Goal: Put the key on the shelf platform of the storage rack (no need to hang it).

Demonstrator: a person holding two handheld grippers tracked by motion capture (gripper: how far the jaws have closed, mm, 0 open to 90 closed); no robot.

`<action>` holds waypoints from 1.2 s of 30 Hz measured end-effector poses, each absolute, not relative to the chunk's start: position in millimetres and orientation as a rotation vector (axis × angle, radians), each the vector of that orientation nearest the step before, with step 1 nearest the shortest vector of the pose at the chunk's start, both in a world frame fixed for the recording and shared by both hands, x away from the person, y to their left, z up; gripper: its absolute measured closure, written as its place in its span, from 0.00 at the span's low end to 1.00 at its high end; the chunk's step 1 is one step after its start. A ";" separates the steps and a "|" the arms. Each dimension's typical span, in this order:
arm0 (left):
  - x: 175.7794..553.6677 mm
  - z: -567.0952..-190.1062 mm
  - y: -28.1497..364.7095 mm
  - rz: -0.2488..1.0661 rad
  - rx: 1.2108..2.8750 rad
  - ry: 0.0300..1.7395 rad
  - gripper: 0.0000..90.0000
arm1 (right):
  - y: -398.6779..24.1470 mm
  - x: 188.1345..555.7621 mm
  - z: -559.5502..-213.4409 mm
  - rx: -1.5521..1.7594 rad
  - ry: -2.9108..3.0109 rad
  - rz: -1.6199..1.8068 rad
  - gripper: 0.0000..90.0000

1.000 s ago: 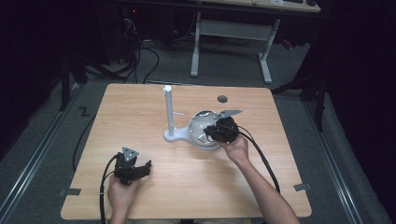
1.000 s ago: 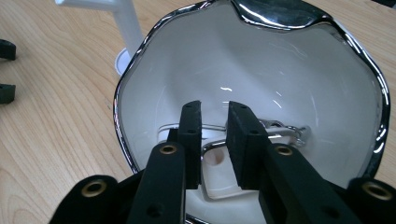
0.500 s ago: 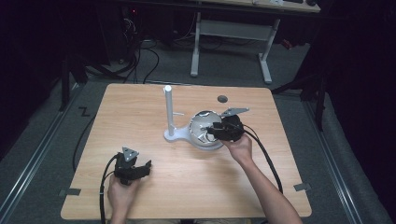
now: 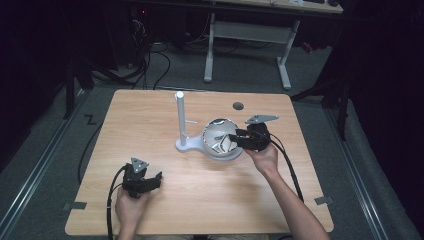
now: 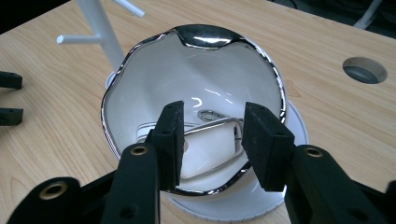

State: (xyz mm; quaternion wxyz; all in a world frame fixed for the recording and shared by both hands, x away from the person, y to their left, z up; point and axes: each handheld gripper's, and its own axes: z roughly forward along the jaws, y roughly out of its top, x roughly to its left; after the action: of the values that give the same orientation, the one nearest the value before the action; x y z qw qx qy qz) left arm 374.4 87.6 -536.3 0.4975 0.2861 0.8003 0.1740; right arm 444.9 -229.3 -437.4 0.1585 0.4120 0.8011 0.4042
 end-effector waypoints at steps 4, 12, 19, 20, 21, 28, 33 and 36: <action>374.4 -536.3 87.7 0.422 0.694 1.936 0.28 | -233.9 444.2 -435.0 1.192 2.280 1.137 0.65; 374.4 -536.4 87.8 0.422 0.695 1.936 0.28 | -244.6 439.3 -427.7 1.198 2.252 1.133 0.64; 374.4 -536.3 87.6 0.422 0.693 1.937 0.28 | -253.3 436.6 -424.6 1.209 2.244 1.114 0.63; 374.4 -536.3 87.5 0.422 0.693 1.938 0.28 | -254.6 436.1 -424.1 1.209 2.242 1.111 0.63; 374.4 -536.3 87.5 0.422 0.693 1.938 0.28 | -255.5 435.4 -423.4 1.214 2.241 1.112 0.63; 374.4 -536.4 87.5 0.423 0.694 1.938 0.28 | -260.8 432.1 -420.3 1.215 2.230 1.115 0.63; 374.3 -536.4 87.5 0.423 0.694 1.937 0.28 | -264.3 429.6 -419.1 1.220 2.234 1.118 0.62; 374.4 -536.4 87.4 0.423 0.692 1.938 0.28 | -266.2 427.6 -417.9 1.218 2.232 1.123 0.62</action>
State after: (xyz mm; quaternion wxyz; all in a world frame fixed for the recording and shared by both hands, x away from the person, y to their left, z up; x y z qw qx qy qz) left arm 374.4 87.4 -536.4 0.4971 0.2859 0.8004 0.1745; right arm 427.6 -266.2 -417.9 0.1798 0.4311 0.7898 0.3975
